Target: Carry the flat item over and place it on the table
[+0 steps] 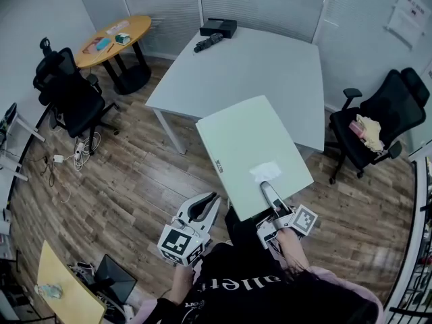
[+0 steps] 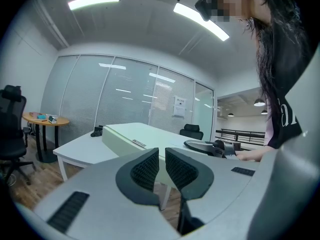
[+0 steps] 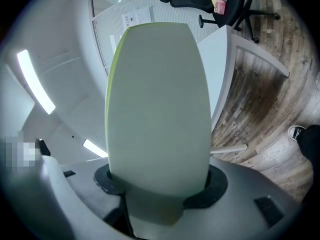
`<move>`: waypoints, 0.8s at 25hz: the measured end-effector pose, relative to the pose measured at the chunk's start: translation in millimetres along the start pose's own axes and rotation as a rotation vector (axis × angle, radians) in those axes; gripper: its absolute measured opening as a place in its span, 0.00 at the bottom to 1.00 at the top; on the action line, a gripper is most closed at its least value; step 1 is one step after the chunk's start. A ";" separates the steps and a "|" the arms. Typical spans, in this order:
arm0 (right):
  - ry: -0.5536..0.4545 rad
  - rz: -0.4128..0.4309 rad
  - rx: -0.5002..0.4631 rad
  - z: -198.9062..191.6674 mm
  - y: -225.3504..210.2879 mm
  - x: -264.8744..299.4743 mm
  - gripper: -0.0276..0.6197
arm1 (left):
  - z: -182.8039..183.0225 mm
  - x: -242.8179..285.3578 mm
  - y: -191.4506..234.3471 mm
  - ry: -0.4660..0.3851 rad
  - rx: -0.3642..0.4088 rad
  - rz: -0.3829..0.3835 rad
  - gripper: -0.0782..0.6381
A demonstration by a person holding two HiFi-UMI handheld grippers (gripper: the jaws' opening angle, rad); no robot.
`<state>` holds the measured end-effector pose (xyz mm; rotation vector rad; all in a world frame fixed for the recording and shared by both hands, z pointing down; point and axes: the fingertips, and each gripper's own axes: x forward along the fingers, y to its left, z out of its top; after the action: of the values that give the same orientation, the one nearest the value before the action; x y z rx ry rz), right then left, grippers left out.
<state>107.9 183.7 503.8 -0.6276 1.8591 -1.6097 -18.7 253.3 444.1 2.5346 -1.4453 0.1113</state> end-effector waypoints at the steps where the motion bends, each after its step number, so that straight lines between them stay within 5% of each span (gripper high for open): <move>1: 0.005 -0.003 0.004 2.3 -3.2 8.1 0.48 | 0.5 3.5 6.4 0.001 -0.002 0.006 0.19; 20: 0.075 0.016 0.017 132.8 -49.7 224.1 0.48 | 64.1 155.9 170.9 0.001 0.022 0.119 0.19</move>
<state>40.1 -72.6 511.8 -0.5505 1.8975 -1.6570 -88.0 23.6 435.2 2.4647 -1.6024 0.1493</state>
